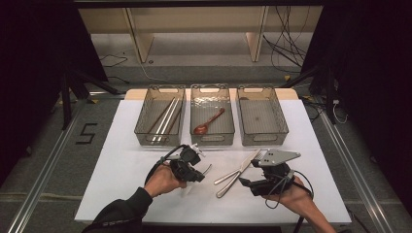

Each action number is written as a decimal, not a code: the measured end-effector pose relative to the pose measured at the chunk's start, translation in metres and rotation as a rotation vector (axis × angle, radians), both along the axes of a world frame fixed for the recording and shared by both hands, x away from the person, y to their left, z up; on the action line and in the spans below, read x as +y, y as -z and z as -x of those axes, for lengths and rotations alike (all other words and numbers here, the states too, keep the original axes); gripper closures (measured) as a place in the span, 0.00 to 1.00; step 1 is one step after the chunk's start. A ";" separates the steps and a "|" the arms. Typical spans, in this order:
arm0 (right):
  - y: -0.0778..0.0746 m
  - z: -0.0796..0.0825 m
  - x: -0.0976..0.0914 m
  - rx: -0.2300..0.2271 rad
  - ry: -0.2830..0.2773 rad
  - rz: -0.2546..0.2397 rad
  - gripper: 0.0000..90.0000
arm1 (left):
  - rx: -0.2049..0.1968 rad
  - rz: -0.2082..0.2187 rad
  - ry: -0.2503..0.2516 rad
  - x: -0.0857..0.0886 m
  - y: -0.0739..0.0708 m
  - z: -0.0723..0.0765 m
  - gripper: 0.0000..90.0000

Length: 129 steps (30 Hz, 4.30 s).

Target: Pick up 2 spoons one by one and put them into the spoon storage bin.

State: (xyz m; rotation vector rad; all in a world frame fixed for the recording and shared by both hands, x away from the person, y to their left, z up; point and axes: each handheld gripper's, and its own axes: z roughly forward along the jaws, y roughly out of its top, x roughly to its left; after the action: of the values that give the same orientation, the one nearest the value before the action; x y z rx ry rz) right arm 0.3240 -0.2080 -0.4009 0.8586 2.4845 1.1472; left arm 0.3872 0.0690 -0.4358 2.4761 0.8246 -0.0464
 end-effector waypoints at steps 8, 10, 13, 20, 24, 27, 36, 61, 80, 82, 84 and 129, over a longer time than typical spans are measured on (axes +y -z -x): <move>0.000 0.000 0.000 0.001 0.001 -0.001 0.32 | -0.010 0.023 -0.022 0.007 -0.005 -0.005 0.95; 0.000 0.000 0.000 0.001 0.001 0.000 0.32 | -0.016 0.029 -0.028 0.008 -0.006 -0.005 0.95; 0.000 0.000 0.000 0.003 0.002 0.000 0.32 | -0.026 0.039 -0.034 0.009 -0.008 -0.006 0.95; 0.000 0.000 0.000 0.003 0.003 -0.001 0.32 | -0.052 0.066 -0.044 0.014 -0.017 -0.013 0.95; 0.001 0.000 0.000 0.006 0.003 0.000 0.32 | -0.068 0.090 -0.064 0.016 -0.024 -0.018 0.95; 0.001 0.000 0.000 0.005 0.004 0.000 0.32 | -0.078 0.099 -0.075 0.017 -0.027 -0.021 0.95; 0.000 0.000 -0.001 0.004 0.007 -0.002 0.32 | -0.121 0.144 -0.108 0.020 -0.043 -0.035 0.94; 0.000 -0.001 -0.003 0.007 0.009 -0.011 0.32 | -0.215 0.165 -0.202 0.001 -0.080 -0.103 0.94; 0.000 -0.001 -0.003 0.007 0.008 -0.011 0.32 | -0.231 0.171 -0.269 -0.003 -0.072 -0.145 0.94; 0.000 -0.001 -0.003 0.007 0.007 -0.013 0.32 | -0.232 0.170 -0.285 -0.002 -0.069 -0.150 0.94; 0.000 -0.001 -0.003 0.007 0.007 -0.012 0.32 | -0.229 0.171 -0.296 -0.001 -0.068 -0.154 0.94; 0.001 -0.001 -0.003 0.009 0.002 -0.010 0.32 | -0.217 0.150 -0.330 -0.003 -0.054 -0.168 0.70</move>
State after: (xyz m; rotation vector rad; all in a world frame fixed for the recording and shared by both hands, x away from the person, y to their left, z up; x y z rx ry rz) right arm 0.3249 -0.2108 -0.4019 0.8708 2.4868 1.1587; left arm 0.5547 0.0663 -0.3821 2.1323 1.0788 0.2637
